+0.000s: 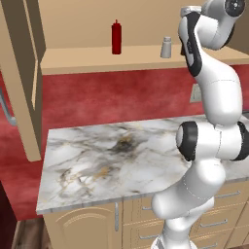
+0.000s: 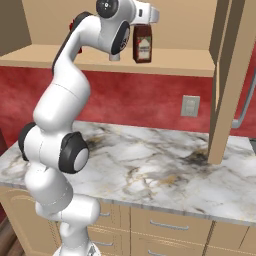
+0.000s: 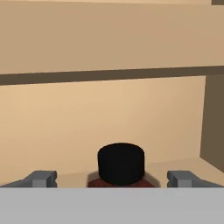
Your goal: Collect the paprika, ketchup, and shaker from the cabinet and place them next to the stove.
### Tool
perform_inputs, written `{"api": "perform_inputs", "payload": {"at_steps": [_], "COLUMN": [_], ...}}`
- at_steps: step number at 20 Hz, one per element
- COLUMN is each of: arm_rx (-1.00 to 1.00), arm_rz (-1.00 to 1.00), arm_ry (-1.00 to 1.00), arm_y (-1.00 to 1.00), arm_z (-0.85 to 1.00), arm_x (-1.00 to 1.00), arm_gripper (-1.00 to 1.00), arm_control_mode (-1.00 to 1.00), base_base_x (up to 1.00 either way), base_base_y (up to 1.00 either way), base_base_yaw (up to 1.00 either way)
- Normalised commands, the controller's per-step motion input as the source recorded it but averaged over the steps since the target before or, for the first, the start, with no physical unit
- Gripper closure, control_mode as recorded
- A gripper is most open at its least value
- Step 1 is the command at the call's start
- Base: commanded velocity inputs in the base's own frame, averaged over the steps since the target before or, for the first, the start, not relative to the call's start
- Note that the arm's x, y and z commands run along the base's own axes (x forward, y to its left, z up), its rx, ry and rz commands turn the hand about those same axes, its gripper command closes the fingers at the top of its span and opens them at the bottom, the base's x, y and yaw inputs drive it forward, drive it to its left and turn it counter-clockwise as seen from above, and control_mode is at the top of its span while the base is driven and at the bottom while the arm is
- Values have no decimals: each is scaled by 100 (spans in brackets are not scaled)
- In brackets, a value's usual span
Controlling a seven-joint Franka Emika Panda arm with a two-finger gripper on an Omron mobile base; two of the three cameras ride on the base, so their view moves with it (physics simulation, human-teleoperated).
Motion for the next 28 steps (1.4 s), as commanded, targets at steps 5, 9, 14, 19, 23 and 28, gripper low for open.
{"api": "perform_inputs", "payload": {"at_steps": [5, 9, 14, 19, 23, 28], "arm_rx": [0, 0, 0, 0, 0, 0], "arm_rz": [0, 0, 0, 0, 0, 0], "arm_ry": [0, 0, 0, 0, 0, 0], "arm_y": [-21, -20, -1, 0, 0, 0], "arm_z": [0, 0, 0, 0, 0, 0], "arm_x": [0, 1, 17, 13, 2, 1], "arm_gripper": [-100, -100, -100, -100, -100, -100], "arm_control_mode": [-100, -100, -100, -100, -100, -100], "base_base_x": [0, 0, 0, 0, 0, 0], "base_base_y": [0, 0, 0, 0, 0, 0], "base_base_yaw": [0, 0, 0, 0, 0, 0]}}
